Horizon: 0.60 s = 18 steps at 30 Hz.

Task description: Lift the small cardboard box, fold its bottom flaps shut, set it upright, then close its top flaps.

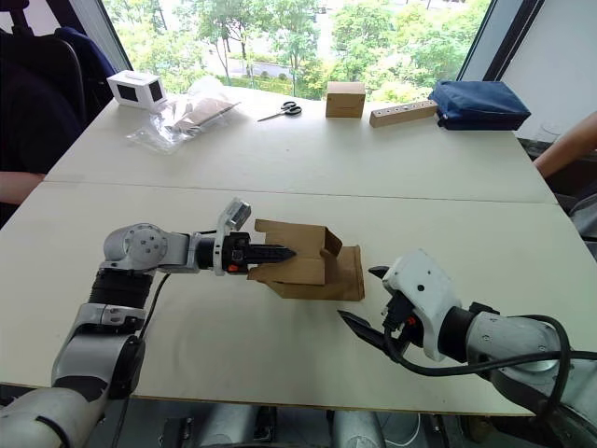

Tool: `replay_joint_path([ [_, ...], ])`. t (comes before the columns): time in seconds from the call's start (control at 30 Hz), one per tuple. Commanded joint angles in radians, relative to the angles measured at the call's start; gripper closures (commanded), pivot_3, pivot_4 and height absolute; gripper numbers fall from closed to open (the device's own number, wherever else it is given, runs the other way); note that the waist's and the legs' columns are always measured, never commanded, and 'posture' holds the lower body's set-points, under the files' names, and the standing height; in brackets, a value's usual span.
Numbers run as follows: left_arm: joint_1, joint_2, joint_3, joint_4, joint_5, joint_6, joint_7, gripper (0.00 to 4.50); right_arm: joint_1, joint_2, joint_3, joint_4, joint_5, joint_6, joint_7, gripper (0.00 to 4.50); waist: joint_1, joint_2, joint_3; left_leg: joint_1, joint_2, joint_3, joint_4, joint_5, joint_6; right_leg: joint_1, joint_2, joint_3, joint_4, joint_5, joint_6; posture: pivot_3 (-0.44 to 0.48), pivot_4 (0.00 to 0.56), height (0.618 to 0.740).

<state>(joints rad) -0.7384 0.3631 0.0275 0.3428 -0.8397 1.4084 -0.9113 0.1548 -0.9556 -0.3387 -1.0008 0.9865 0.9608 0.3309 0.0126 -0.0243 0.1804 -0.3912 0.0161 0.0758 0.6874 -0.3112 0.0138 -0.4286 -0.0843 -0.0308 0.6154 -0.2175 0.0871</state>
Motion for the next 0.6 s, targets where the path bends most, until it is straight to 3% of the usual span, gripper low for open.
replay_joint_path([
  [0.03,0.002,0.004,0.030,-0.053,-0.021,-0.029,-0.022,4.45,0.010,0.009,-0.051,-0.025,0.024,-0.031,0.001,0.00,0.000,0.000,0.000,0.000,0.000,0.000,0.000,0.000,0.000,0.000,0.000,0.000,0.000,0.000,0.000,0.000,0.150,0.740],
  [0.2,-0.028,0.088,0.047,-0.104,0.000,-0.188,-0.128,4.45,-0.067,0.128,-0.155,0.090,0.245,-0.130,-0.108,0.00,-0.003,0.000,0.000,0.000,0.000,0.000,0.000,0.000,0.000,0.000,0.000,0.000,0.000,0.000,-0.001,0.000,0.150,0.740],
  [0.3,-0.077,0.160,0.030,-0.129,0.036,-0.311,-0.221,4.45,-0.146,0.170,-0.155,0.158,0.353,-0.185,-0.160,0.00,-0.001,-0.001,0.000,0.000,0.001,0.000,0.000,0.000,0.000,0.000,0.000,0.000,0.000,-0.001,-0.002,0.000,0.150,0.740],
  [0.43,-0.116,0.217,-0.006,-0.142,0.089,-0.438,-0.311,4.50,-0.261,0.224,-0.128,0.230,0.374,-0.255,-0.224,1.12,0.001,0.000,0.000,0.000,0.000,0.000,0.000,0.000,0.000,0.000,0.000,0.000,0.000,-0.001,-0.002,0.000,0.150,0.740],
  [0.47,-0.139,0.234,-0.013,-0.147,0.108,-0.477,-0.334,4.50,-0.335,0.245,-0.097,0.269,0.347,-0.274,-0.246,1.51,0.001,0.000,0.000,0.000,0.000,0.001,0.000,0.000,0.001,0.000,-0.001,0.000,-0.001,-0.001,-0.002,0.000,0.150,0.740],
  [0.5,-0.163,0.245,-0.014,-0.146,0.119,-0.502,-0.348,4.50,-0.401,0.261,-0.062,0.307,0.312,-0.286,-0.262,2.17,0.000,0.000,0.000,0.000,-0.001,0.001,0.000,-0.001,0.001,0.000,-0.002,0.000,-0.001,-0.001,-0.002,0.000,0.150,0.740],
  [0.53,-0.185,0.258,-0.018,-0.147,0.131,-0.525,-0.369,4.50,-0.463,0.278,-0.027,0.342,0.293,-0.296,-0.264,2.23,-0.008,-0.001,0.001,-0.001,-0.001,0.001,0.000,-0.001,0.002,0.000,-0.002,0.000,-0.001,0.000,0.000,0.000,0.150,0.740],
  [0.6,-0.210,0.269,-0.022,-0.140,0.144,-0.547,-0.395,4.50,-0.527,0.297,0.010,0.377,0.275,-0.299,-0.250,3.01,-0.010,-0.001,0.002,-0.003,-0.001,0.002,0.003,-0.001,0.002,-0.002,-0.001,0.000,0.000,0.000,-0.001,0.000,0.150,0.740],
])
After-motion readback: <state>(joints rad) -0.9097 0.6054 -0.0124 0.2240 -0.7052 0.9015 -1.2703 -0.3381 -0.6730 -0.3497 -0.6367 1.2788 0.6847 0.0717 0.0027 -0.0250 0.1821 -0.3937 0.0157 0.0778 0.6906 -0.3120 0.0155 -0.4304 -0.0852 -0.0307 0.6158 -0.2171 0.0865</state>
